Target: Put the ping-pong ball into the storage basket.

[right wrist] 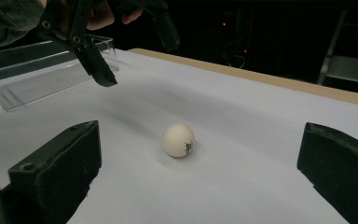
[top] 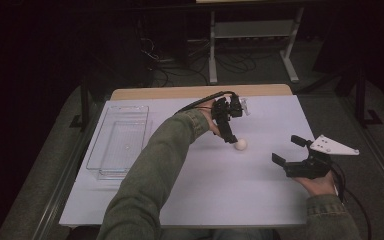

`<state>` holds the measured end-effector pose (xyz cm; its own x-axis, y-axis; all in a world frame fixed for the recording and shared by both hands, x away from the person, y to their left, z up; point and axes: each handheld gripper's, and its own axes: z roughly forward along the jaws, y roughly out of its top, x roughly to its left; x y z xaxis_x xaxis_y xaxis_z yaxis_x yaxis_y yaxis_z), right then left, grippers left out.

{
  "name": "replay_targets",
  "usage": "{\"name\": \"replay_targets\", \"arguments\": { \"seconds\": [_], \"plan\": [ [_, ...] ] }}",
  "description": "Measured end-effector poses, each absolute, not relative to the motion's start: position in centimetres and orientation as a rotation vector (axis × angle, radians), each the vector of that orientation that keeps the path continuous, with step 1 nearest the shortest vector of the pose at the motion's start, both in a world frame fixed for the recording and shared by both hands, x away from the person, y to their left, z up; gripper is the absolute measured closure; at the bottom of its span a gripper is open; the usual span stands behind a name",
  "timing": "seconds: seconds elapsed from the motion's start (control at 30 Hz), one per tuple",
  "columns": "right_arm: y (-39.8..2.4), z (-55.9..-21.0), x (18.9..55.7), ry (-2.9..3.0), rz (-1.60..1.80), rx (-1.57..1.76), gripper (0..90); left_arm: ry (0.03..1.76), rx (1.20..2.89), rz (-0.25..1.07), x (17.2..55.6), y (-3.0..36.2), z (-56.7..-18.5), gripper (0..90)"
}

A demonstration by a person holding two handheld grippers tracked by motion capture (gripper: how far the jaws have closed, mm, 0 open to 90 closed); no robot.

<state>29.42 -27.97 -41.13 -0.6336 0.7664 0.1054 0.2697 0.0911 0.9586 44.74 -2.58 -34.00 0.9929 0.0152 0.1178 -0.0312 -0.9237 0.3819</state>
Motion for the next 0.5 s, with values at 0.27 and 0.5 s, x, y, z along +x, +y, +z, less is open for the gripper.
{"name": "replay_targets", "arguments": {
  "seconds": [0.27,0.5],
  "plan": [
    [-27.94,-41.17,29.43,1.954,1.561,1.013,0.0,-0.031,2.741,0.151,44.58,-3.46,-34.6,0.0],
    [-28.0,-41.14,29.39,1.951,1.565,1.013,0.0,-0.027,2.747,0.146,44.73,-3.67,-35.01,0.0]
  ]
}}
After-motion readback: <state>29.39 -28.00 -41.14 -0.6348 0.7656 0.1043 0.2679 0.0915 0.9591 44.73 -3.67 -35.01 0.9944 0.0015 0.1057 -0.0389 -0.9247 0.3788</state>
